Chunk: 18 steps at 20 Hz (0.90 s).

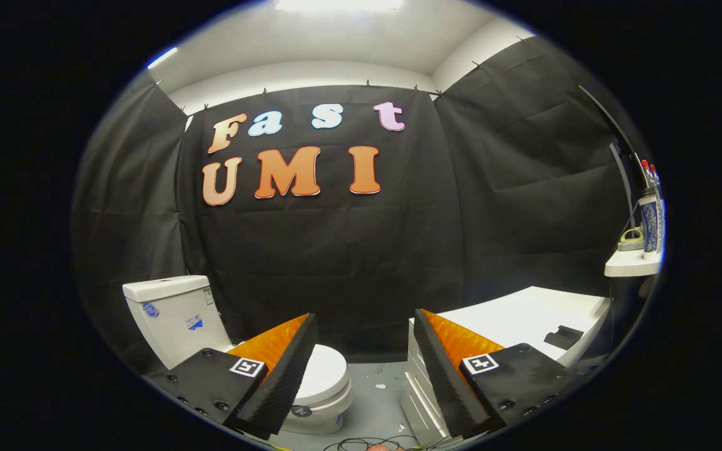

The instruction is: Open the toilet lid.

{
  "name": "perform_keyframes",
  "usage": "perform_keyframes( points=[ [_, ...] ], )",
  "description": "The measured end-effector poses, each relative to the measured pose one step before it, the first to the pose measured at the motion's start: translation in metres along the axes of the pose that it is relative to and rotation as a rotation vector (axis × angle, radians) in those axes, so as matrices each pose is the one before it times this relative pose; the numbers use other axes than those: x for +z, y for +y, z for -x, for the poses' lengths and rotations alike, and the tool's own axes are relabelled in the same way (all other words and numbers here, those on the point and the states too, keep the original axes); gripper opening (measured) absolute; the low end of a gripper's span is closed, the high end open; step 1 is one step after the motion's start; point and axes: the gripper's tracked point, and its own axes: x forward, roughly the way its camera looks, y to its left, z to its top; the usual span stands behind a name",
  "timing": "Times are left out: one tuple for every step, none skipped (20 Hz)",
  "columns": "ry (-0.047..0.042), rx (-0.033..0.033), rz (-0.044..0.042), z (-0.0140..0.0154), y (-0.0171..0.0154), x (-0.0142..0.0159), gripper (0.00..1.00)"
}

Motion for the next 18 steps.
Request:
perform_keyframes(
  points=[
    [0.00006, 0.00103, 0.00072, 0.00027, 0.00017, -0.00010, 0.99],
    [-0.00030, 0.00014, 0.00097, 0.00145, -0.00054, 0.00010, 0.99],
    [-0.00064, 0.00028, 0.00044, -0.00092, 0.00087, 0.00025, 0.99],
    [0.00037, -0.00054, 0.00043, 0.00057, -0.00025, -0.00016, 0.99],
    [-0.00090, 0.00043, -0.00035, -0.00052, 0.00014, 0.00014, 0.99],
    [0.00015, -0.00015, -0.00029, 0.00013, 0.00016, 0.00035, 0.99],
    [0.00040, 0.00182, 0.00056, -0.00044, 0.00051, 0.00001, 0.99],
    [-0.00009, 0.00152, 0.00070, 0.00084, 0.00145, 0.00070, 0.99],
    [-0.00768, 0.00695, 0.00170, -0.00051, 0.00301, 0.00223, 0.99],
    [-0.00684, 0.00344, 0.00661, 0.00021, 0.00321, 0.00250, 0.99],
    [-0.00398, 0.00044, 0.00693, -0.00140, 0.00212, 0.00088, 0.99],
    [-0.00586, 0.00299, -0.00024, -0.00235, 0.00356, 0.00189, 0.99],
    [-0.00251, 0.00258, -0.00084, -0.00300, 0.00564, 0.00282, 0.99],
    [-0.00095, 0.01312, -0.00164, -0.00327, 0.00792, 0.00376, 0.99],
    [-0.00857, 0.01910, 0.00092, -0.00294, 0.01133, 0.00591, 0.99],
    [-0.01503, 0.01241, 0.00082, -0.00442, 0.00960, 0.00820, 0.99],
    [-0.01400, 0.01337, -0.00322, -0.00500, 0.01083, 0.00712, 0.99],
    [-0.01416, 0.01709, -0.01256, -0.00465, 0.01196, 0.00599, 0.99]
  ],
)
